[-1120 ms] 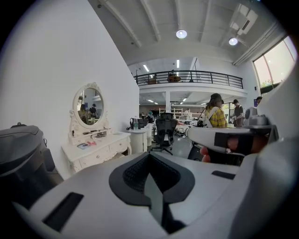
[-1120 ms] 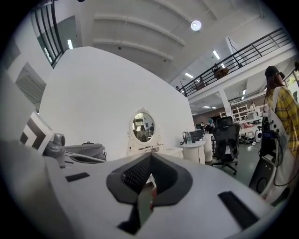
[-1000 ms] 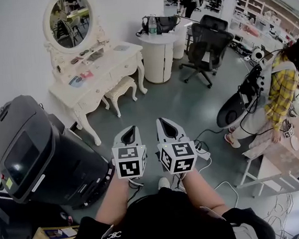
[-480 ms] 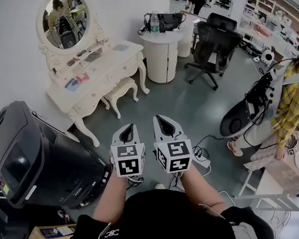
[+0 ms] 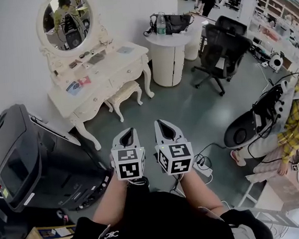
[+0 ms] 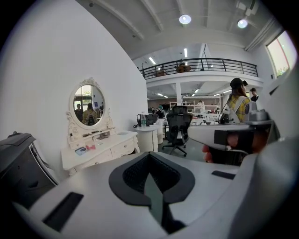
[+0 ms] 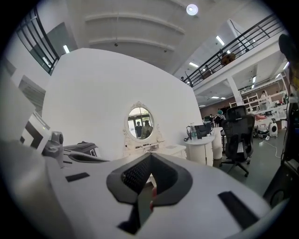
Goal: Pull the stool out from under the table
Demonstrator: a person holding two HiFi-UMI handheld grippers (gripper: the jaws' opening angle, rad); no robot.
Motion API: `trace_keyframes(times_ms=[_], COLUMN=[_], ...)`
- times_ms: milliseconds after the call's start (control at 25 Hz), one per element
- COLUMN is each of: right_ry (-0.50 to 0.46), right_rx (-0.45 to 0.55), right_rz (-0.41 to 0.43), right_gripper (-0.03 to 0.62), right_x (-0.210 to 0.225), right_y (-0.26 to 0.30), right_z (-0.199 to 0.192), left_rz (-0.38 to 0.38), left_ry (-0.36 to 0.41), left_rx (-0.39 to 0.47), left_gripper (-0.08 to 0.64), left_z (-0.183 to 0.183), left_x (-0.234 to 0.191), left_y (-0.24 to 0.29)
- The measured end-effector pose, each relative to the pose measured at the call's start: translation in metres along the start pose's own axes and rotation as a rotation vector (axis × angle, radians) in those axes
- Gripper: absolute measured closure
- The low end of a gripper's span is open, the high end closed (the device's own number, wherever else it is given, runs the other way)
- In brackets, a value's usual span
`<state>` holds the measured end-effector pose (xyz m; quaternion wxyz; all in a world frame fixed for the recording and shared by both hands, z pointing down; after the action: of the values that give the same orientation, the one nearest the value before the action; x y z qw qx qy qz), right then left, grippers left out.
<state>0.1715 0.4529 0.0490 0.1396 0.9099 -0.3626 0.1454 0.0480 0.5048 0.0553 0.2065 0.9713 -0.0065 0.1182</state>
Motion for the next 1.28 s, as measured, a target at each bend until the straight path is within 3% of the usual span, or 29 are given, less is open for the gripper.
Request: trace_keyframes(times_ms=[640,1280], right_ry=[-0.009,-0.166], right_rx=[-0.017,-0.068], right_rz=[-0.058,-0.046], right_gripper=[0.586,0.586], right_x=[0.037,-0.005], right_y=[0.123,0.283], right_z=[0.033,0.053], left_rz=[-0.062,-0.089], left_ry=[-0.008,-0.116], left_rx=[0.025,0.078], left_gripper=[0.563,0.563], left_z=[0.038,0.052], left_x=[-0.059,-0.186], left_y=[0.123,0.222])
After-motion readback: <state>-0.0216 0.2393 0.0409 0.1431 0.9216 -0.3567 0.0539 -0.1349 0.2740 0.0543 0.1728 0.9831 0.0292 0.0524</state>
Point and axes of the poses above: the fingertips, and each gripper's own axes: y forward along the fingers, x to its right, z out of its top, the point moved 6 cm from there along -y, backward along the fingers, and after that the axes turned 11 degrees about y, right-handed, at the moved point
